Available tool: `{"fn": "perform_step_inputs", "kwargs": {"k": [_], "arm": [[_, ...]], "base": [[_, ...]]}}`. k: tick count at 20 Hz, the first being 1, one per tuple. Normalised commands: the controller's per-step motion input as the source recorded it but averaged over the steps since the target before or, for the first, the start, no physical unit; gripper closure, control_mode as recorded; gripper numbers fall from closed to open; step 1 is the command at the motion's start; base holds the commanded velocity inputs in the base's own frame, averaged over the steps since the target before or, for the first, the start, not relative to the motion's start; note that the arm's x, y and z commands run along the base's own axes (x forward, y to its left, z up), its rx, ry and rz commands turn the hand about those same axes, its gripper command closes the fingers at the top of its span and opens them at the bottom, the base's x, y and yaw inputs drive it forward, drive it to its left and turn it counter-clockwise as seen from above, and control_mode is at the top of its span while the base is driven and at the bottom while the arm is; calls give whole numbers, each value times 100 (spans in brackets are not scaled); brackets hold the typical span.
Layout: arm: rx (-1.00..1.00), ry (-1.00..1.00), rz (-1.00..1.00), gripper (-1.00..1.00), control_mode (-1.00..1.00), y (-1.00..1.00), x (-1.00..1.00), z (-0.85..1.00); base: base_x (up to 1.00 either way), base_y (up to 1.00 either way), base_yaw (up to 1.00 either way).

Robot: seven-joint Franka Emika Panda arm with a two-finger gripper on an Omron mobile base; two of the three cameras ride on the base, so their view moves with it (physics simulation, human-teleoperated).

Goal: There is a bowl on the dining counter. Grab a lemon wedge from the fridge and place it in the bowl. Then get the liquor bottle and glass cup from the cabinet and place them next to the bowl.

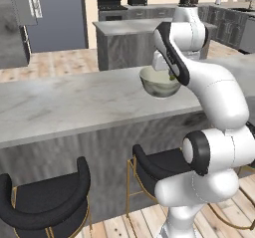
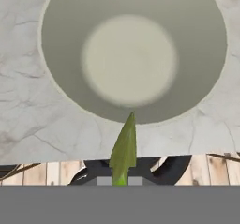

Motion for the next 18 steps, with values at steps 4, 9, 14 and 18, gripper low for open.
{"fn": "perform_step_inputs", "kwargs": {"k": [4, 9, 14, 18], "arm": [[0, 3, 0, 100, -100, 0, 52, -22], [0, 5, 0, 100, -100, 0, 54, -18], [0, 5, 0, 100, -100, 0, 52, -19], [0, 6, 0, 100, -100, 0, 40, -21]], "base": [[0, 0, 0], [0, 0, 0], [0, 0, 0], [0, 0, 0]]}}
